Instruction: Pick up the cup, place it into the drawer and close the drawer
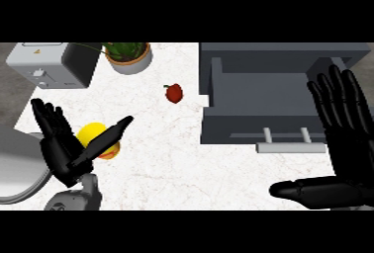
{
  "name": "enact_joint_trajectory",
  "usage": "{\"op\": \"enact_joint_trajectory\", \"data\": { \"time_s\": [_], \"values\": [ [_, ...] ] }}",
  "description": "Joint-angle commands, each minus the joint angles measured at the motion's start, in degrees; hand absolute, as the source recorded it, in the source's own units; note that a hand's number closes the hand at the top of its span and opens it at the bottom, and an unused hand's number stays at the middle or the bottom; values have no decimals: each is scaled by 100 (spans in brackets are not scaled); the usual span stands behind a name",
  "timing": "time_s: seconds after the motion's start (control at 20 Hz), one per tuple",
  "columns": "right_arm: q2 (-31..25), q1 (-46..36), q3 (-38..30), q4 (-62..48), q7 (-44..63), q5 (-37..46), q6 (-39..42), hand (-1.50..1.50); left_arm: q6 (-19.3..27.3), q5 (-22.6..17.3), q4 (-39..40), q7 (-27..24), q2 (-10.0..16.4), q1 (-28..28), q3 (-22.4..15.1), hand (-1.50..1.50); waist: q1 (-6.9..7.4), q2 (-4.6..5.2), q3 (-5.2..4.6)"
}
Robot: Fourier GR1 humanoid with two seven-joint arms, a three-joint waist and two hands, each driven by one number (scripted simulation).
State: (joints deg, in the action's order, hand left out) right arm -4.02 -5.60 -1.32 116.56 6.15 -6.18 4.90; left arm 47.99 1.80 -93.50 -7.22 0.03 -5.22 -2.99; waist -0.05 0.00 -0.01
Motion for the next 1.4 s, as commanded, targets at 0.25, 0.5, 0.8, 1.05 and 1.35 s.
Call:
{"op": "enact_joint_trajectory", "data": {
  "time_s": [0.25, 0.5, 0.8, 1.05, 1.35],
  "values": [
    [-62, 13, -29, 325, 371, -122, 45, -150, -236, -637, 369, -665, -3, 443, 336, -150, 4, -2, 0],
    [-223, 390, -328, 313, 58, -409, 399, -150, -334, -986, 729, -959, 54, 384, 460, -150, -3, -2, 2],
    [-300, -115, -403, 195, 420, -439, 269, -150, -452, -2000, 1827, -2459, -3, 569, 225, -150, -3, 0, -1],
    [-9, 305, -24, 783, 520, -237, 71, -150, -1126, -2212, 2511, -2826, -1, 269, 943, -150, -22, -3, -1],
    [-121, -80, -195, 308, 395, -201, 146, -150, -1278, -2406, 2765, -3023, 172, 133, 1193, -150, 2, -1, 1]
  ]
}}
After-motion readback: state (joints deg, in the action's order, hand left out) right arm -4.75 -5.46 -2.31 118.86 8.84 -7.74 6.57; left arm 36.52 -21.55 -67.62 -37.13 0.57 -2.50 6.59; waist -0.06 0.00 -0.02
